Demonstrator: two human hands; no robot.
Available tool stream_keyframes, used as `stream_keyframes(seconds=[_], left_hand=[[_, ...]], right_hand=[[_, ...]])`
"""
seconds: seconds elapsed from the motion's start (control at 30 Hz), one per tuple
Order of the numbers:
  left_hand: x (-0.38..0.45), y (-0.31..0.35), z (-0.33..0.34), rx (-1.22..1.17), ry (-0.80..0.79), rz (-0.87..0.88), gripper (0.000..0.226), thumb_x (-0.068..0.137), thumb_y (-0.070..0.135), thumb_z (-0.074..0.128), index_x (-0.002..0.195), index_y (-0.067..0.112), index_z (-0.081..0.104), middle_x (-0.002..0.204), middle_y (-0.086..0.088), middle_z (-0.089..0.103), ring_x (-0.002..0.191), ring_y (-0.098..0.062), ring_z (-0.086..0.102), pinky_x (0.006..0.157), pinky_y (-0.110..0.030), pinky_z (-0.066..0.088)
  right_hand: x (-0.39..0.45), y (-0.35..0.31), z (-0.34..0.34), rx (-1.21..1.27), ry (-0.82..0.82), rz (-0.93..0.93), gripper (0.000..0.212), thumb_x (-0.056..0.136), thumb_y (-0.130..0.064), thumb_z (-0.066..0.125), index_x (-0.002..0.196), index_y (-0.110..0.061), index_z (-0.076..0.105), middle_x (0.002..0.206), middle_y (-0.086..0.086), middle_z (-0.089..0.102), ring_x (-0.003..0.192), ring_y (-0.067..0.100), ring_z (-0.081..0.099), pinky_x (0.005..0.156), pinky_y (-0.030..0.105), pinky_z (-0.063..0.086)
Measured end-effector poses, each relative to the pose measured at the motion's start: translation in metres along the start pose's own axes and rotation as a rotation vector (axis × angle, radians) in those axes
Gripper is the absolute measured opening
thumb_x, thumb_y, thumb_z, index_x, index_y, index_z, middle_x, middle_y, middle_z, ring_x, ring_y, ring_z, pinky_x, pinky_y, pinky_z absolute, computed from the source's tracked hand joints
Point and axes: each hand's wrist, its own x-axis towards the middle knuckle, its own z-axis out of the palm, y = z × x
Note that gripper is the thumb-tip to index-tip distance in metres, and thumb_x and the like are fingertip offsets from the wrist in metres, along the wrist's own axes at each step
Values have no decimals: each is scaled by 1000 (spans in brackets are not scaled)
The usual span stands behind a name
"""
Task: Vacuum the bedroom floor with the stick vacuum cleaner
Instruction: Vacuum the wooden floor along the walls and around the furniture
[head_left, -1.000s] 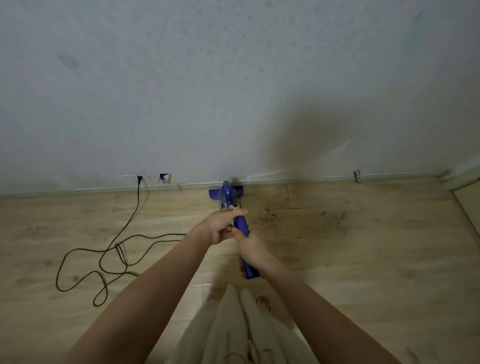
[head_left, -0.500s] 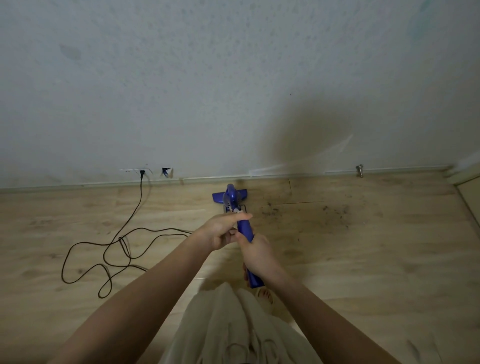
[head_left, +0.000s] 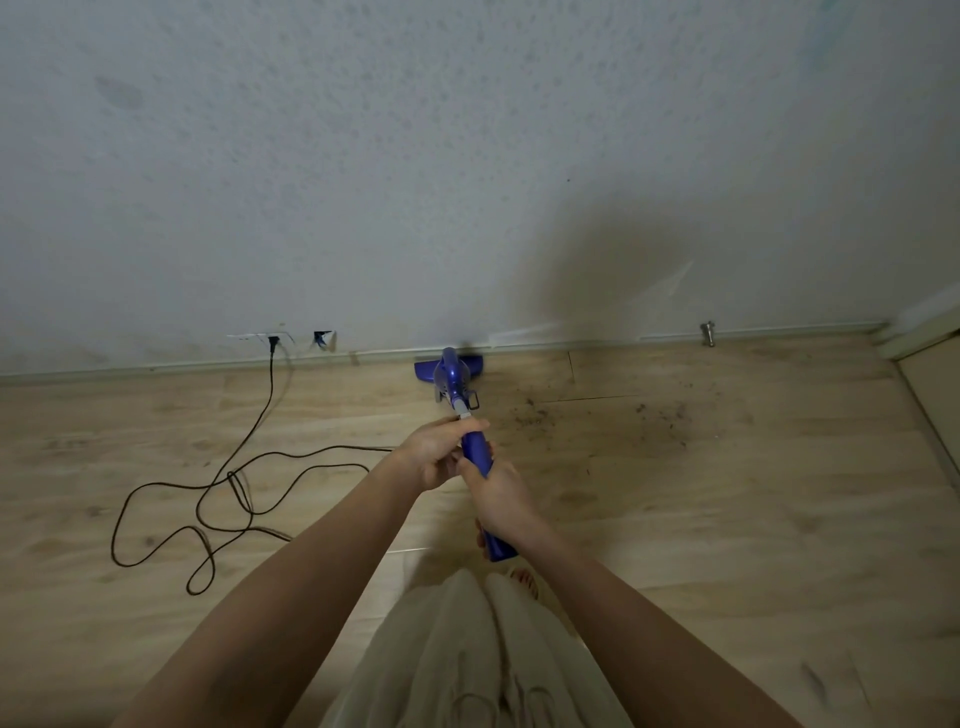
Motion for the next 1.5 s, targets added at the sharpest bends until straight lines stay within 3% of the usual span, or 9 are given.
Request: stream_keyframes(seconds=[0.23,0.3,0.43,0.63,0.73,0.83,0.97,1.07,1.5], left_hand=[[-5,-8,6,6,-7,2,14,89,11,64,98,6,53,80,-13,59,70,-20,61,54,-27,56],[-5,-11,8,11,-6,4,14,89,10,64,97,6,54,80,-13,60,71,-20,61,61,-29,58],[-6,-17,14,-19,2,-3,22,83,9,70,100,4,58,86,-16,65,78,-22,65,90,-37,53],[-11,-29,17,21,-9,-28,37,71,15,79,101,5,60,95,-17,56,90,-24,52,97,-40,48],[-15,-25,11,42,-6,-22,37,75,16,77,106,4,60,95,-17,59,89,-22,56,90,-35,51],[-16,-15,8,69,-14,-5,31,80,17,72,105,6,59,92,-14,63,77,-19,62,73,-27,55],[-12,-8,7,54,6,-6,14,86,15,66,93,8,56,76,-10,61,63,-16,60,61,-26,56],[-7,-7,6,15,16,-6,11,89,15,64,88,9,55,74,-9,58,64,-16,59,52,-23,55],[8,-31,3,85,5,13,34,82,20,74,110,9,58,84,-9,62,73,-20,63,57,-27,56]], right_hand=[[-10,6,-5,-3,-12,16,25,100,-40,44,100,-15,45,80,6,54,57,16,53,53,31,49],[-15,8,-8,-27,2,23,26,100,-42,43,96,-17,44,82,6,55,61,17,54,59,34,51],[-31,9,-20,16,-8,8,27,98,-42,45,94,-16,50,76,5,54,63,18,52,64,36,48],[-64,5,-29,80,8,-14,22,101,-34,45,82,-22,47,69,3,52,60,16,51,65,33,47],[-64,2,-20,123,13,-20,23,101,-32,45,81,-21,48,69,3,52,62,17,51,67,35,48],[-53,-3,-14,144,33,-13,25,100,-35,47,79,-20,49,72,3,54,66,19,55,71,36,50],[-34,-3,-7,203,33,40,28,98,-39,51,92,-12,54,72,6,55,52,15,55,41,20,44],[-17,3,-1,218,-3,79,33,96,-42,52,101,-10,54,73,7,56,50,16,54,41,22,44],[-5,39,9,242,-54,77,33,96,-45,51,90,-13,50,62,2,53,46,12,51,49,26,46]])
